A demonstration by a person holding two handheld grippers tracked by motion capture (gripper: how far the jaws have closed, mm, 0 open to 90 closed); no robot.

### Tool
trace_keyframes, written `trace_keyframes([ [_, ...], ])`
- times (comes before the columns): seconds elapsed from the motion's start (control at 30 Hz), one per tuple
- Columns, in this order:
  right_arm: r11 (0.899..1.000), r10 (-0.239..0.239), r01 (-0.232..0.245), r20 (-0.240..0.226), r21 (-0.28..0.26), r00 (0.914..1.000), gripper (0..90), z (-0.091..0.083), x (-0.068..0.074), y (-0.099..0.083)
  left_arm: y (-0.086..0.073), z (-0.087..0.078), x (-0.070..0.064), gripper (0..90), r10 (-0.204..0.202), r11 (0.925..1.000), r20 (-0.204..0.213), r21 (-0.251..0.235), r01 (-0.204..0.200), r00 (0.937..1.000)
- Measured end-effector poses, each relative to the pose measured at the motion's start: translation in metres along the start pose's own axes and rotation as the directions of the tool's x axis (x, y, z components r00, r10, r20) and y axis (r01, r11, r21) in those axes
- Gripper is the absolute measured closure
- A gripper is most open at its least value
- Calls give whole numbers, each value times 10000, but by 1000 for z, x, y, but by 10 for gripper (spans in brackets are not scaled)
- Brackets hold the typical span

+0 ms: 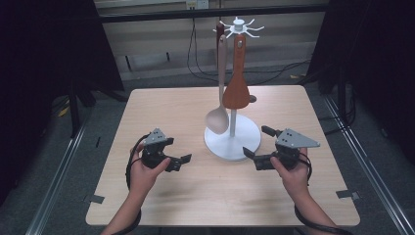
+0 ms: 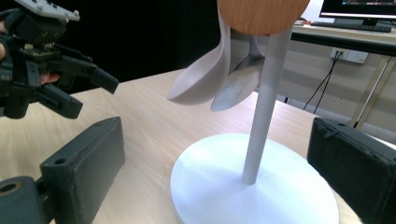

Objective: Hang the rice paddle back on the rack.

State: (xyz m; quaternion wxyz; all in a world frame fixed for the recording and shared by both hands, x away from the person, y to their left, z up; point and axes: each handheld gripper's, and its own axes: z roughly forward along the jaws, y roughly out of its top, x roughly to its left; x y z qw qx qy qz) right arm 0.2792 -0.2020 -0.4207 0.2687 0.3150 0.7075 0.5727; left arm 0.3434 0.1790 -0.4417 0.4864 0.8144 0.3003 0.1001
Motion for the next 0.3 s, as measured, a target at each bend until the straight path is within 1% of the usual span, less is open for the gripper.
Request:
trace_keyframes([
  [0.07,10000,-14,15,-64,67,10000,34,0,0,-2,0,0,0,21,1,10000,-18,6,-1,10000],
  [0.13,9999,13,-13,-33,133,10000,34,0,-1,-4,-1,1,-1,21,-37,10000,-17,29,37,10000],
  [0.17,9997,54,-49,-218,251,9997,34,0,-2,-6,-1,1,-1,21,-2,10000,-18,41,2,10000],
  [0.2,9997,54,-49,-218,251,9997,34,0,-2,-6,-1,1,-1,21,-35,10000,4,26,35,10000],
  [0.23,9996,64,-58,-216,293,9997,34,0,-2,-6,0,1,-1,21,32,10000,-17,91,-31,10000],
  [0.27,9996,79,-76,-97,268,9999,34,0,-1,-7,0,1,-1,21,48,9999,3,89,-48,10000],
  [0.3,9996,72,-66,-232,274,9997,34,1,-2,-8,0,1,-1,21,-3,10000,6,2,3,10000],
])
